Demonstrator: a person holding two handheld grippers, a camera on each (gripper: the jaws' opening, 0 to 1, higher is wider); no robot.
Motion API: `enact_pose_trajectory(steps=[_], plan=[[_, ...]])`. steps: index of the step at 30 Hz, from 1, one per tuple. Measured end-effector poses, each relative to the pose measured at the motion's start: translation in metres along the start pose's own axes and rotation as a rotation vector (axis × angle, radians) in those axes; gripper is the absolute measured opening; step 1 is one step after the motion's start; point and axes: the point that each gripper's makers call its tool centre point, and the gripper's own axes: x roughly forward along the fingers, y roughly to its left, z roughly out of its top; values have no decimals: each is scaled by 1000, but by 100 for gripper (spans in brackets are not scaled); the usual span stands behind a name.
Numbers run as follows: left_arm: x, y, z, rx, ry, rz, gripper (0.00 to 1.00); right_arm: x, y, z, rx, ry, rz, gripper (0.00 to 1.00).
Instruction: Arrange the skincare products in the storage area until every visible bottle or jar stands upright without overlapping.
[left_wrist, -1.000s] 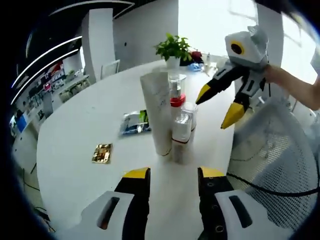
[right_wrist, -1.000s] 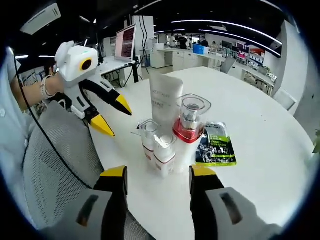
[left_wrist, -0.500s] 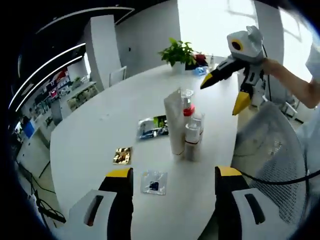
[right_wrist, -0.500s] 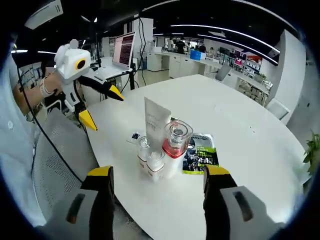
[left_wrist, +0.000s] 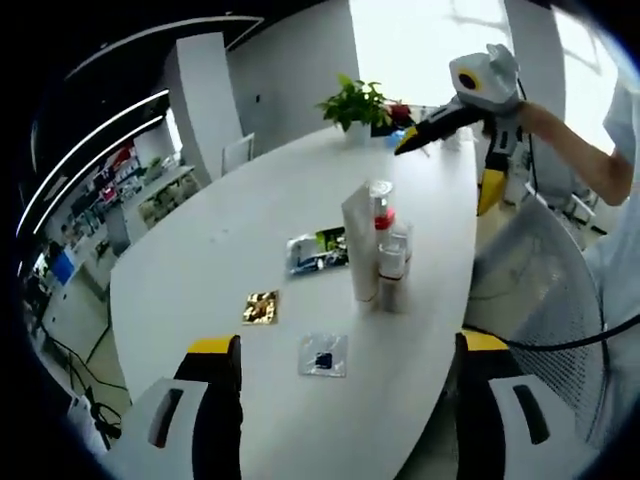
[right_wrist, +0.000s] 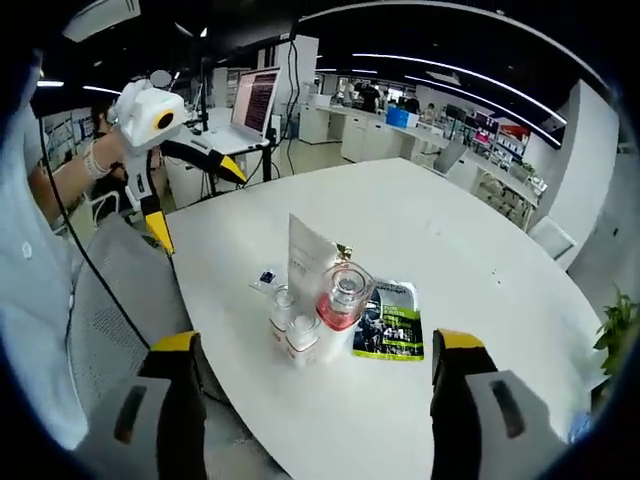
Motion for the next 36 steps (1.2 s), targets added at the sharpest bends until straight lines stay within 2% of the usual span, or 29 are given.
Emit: enact_pose_trajectory(steps=[6,17,25,31,35,36], plan=[[1,6,-1,-3,1,17,97,1,-3,2,-16,-1,0,100],[6,12,0,-23,-10,26,97,4,-9,3,-16,-13,-13,100],[18,9,-5,-37,1,1,97,10,-16,-8,-13,-4,1,99],[30,-5,-12,-37,20,-52,97,15,-33,-21,32,11,-8,90],[40,-18,-16,-44,36,-108,97,19,-43,-31,50,22,-3,76],[44,-24,-16,-46,45,-135,94,21,-47,-34,55,23,-10,73]])
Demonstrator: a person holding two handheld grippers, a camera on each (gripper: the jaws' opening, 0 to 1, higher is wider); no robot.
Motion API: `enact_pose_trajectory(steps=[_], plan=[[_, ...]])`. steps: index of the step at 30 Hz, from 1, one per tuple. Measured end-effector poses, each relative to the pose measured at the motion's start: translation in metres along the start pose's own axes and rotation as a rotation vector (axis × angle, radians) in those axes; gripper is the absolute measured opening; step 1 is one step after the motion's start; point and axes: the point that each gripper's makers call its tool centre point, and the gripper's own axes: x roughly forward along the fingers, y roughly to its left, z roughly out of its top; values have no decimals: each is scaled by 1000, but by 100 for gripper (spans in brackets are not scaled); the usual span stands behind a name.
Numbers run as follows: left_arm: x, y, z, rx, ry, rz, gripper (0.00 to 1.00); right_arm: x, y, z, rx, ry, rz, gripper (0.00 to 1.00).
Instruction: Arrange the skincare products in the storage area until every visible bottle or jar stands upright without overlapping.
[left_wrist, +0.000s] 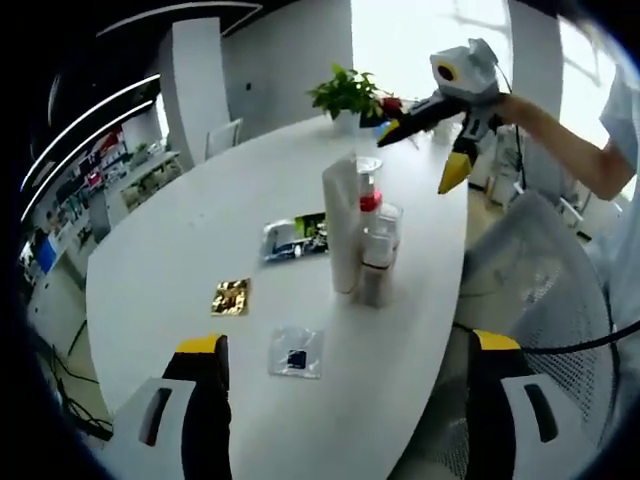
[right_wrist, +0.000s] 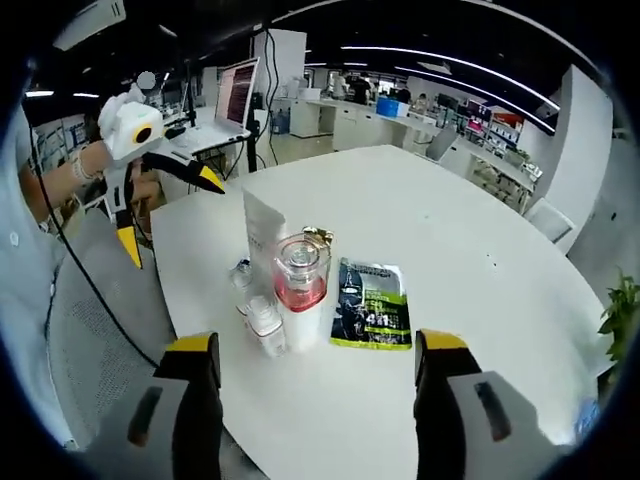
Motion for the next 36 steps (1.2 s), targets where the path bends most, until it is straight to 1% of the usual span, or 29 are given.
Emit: enact_pose_trajectory(steps=[1,2,3,4,5,7,8,10,12,14,16,18,19,21,24,25,26,27,28,29,30,31,33,34,36], plan=[[3,-4,-2,0,9,-20,89,2,-4,-3,11,6,1,72],[7,-5,-4,-2,16,-25,84,3,-6,-5,22,6,3,70],[10,-6,-5,-2,15,-30,82,5,-8,-6,32,5,3,68],[13,-9,-7,-5,15,-50,78,7,-10,-9,44,5,8,67],[18,-16,-9,-28,15,-97,72,9,-12,-10,54,3,9,66],[27,-20,-12,-76,2,-143,60,13,-16,-14,71,14,10,63],[31,-20,-12,-93,-3,-152,57,15,-18,-16,73,16,12,60],[40,-14,-18,-103,13,-144,53,20,-23,-19,93,16,17,57],[49,-8,-22,-129,27,-129,48,25,-26,-22,99,23,23,52],[57,-3,-25,-171,36,-123,40,31,-32,-25,109,24,27,49],[63,2,-24,-179,28,-122,34,37,-38,-26,121,26,30,45],[71,11,-23,-211,21,-102,31,44,-44,-29,136,32,36,44],[75,16,-21,-200,10,-94,30,47,-46,-30,145,38,40,43],[82,26,-25,-212,44,-81,27,53,-50,-32,147,45,48,38],[91,44,-21,-249,23,-51,23,64,-60,-40,171,67,53,35],[92,47,-18,-258,11,-45,20,68,-63,-43,175,74,54,33],[94,58,-11,-271,-28,-1,17,71,-65,-45,183,81,55,32],[94,61,-8,-270,-41,9,15,74,-70,-48,195,85,53,32],[96,66,-1,-299,-79,13,13,76,-73,-49,197,83,49,31],[97,68,2,-339,-89,11,12,79,-78,-50,208,81,43,29],[100,73,7,-373,-112,16,12,79,-76,-51,214,82,41,28],[102,77,10,-387,-129,16,11,81,-78,-53,234,83,38,27],[109,83,12,-409,-125,8,10,87,-85,-55,254,83,40,26],[114,86,15,-434,-135,4,10,89,-87,-56,267,79,39,25],[122,86,19,-468,-139,-25,11,95,-89,-59,300,86,55,25]])
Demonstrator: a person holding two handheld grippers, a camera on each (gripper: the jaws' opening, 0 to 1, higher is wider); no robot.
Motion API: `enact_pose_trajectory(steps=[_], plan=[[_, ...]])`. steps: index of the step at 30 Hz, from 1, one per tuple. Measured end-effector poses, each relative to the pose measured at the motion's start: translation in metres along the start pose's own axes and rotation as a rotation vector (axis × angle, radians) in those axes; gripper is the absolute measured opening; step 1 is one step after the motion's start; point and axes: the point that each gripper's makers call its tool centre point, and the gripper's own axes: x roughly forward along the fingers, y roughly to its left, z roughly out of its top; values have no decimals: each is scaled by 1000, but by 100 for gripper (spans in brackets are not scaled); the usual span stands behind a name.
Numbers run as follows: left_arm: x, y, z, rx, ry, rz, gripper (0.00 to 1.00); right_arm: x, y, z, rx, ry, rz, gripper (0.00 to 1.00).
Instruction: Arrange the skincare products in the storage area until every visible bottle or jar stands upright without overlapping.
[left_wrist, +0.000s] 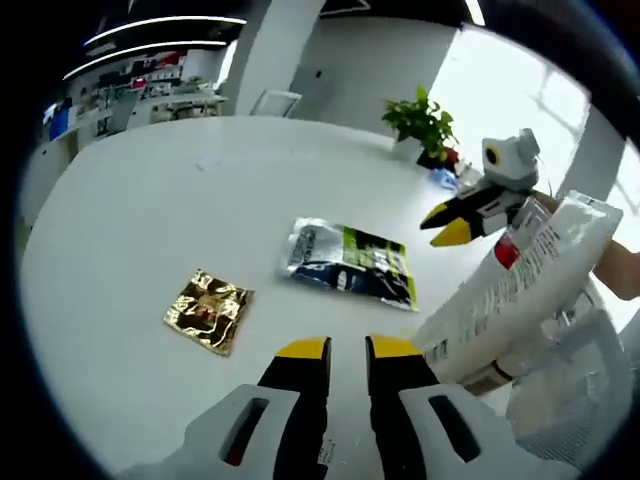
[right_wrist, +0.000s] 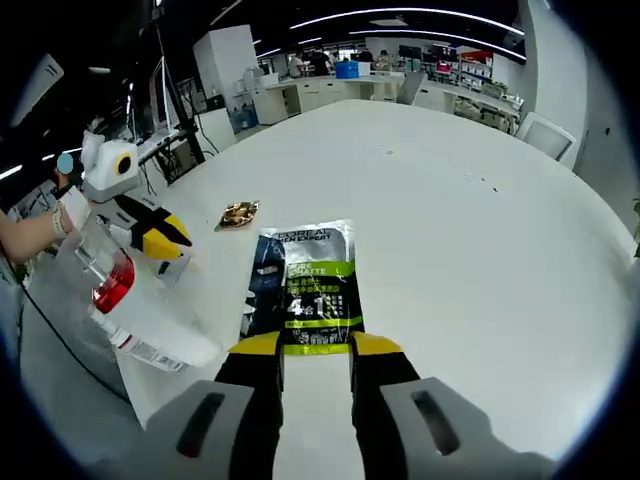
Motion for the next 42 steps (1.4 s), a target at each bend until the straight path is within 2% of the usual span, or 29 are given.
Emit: enact_pose_trajectory(steps=[5,10,15,18,20,27,31,34,39,42], plan=[[19,-3,3,-40,8,-40,14,15,-13,-6,13,37,1,24],[34,-6,7,-97,5,-64,15,25,-21,-4,35,32,10,25],[44,-8,7,-158,2,-82,17,34,-23,-3,58,42,45,24],[50,-1,7,-187,-2,-82,18,38,-21,1,90,19,80,24],[52,-4,7,-192,-4,-81,19,40,-22,4,105,7,88,22],[62,-3,8,-271,-14,-111,18,47,-17,4,121,18,136,21],[70,-3,8,-261,-6,-112,15,46,-16,4,140,17,151,20],[73,-7,12,-321,-23,-130,16,46,-14,4,166,10,162,19],[81,-8,15,-383,-48,-144,13,44,-6,1,263,-14,216,15],[83,-8,17,-420,-62,-154,12,43,-5,2,347,-57,242,14]])
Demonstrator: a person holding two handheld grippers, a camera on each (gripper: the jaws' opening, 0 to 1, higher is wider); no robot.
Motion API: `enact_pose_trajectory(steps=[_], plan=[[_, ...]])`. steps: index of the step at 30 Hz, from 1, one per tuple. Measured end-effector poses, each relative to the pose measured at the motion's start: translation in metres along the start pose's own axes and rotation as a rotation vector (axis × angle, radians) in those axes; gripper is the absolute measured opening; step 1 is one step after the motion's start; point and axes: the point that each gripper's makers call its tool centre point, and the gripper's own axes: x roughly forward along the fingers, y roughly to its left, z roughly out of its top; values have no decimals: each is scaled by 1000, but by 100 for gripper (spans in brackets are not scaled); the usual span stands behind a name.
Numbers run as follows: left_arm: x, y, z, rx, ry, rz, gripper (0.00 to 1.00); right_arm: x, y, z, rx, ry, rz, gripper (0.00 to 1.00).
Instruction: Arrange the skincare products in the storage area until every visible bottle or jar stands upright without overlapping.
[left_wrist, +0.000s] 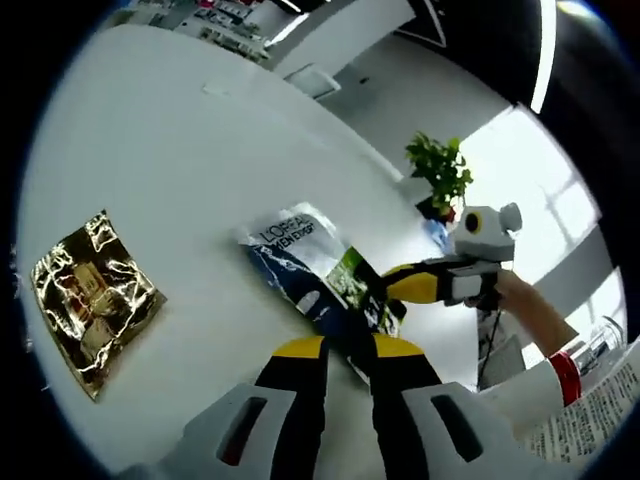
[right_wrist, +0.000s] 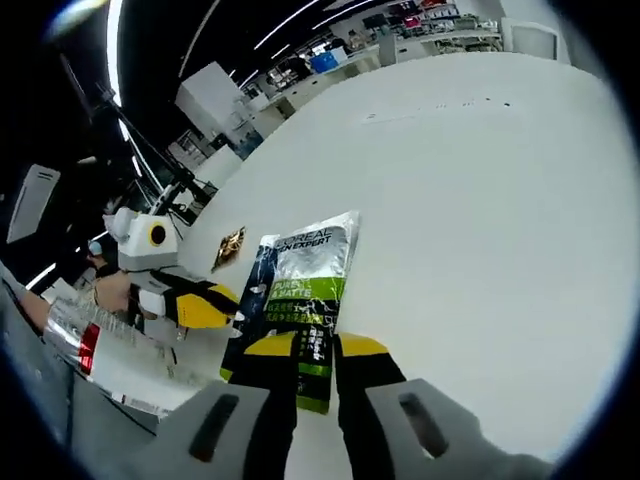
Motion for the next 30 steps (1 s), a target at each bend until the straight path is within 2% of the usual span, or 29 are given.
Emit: enact_pose_trajectory(steps=[4,6,7,8,12,14,16,19,21,24,27,29,30], plan=[[2,0,-2,-18,0,-8,8,-1,4,-5,133,-49,66,12],[3,1,-4,-35,-1,1,3,1,2,-8,170,-77,68,9],[3,2,-3,-35,-2,2,2,0,0,-6,210,-112,67,9],[3,2,-3,-35,-6,0,2,0,1,-6,220,-121,72,8],[2,-7,-5,-32,-4,-33,8,0,18,-5,299,-169,180,6],[-1,-8,-3,-35,-13,-34,8,-1,18,-3,323,-196,183,5],[-4,-11,2,-53,-39,-53,8,-4,26,2,364,-233,231,3],[-12,-22,15,-75,-95,-102,7,-15,40,21,389,-333,318,1],[-18,-31,24,-79,-132,-140,7,-21,49,31,395,-373,364,1],[-26,-38,35,-65,-168,-160,8,-32,67,49,397,-434,444,1],[-36,-49,49,-71,-220,-202,9,-39,83,62,398,-473,500,1],[-43,-57,54,-74,-236,-236,11,-43,91,67,394,-485,527,1],[-45,-59,55,-78,-234,-241,12,-46,100,72,390,-498,562,1]])
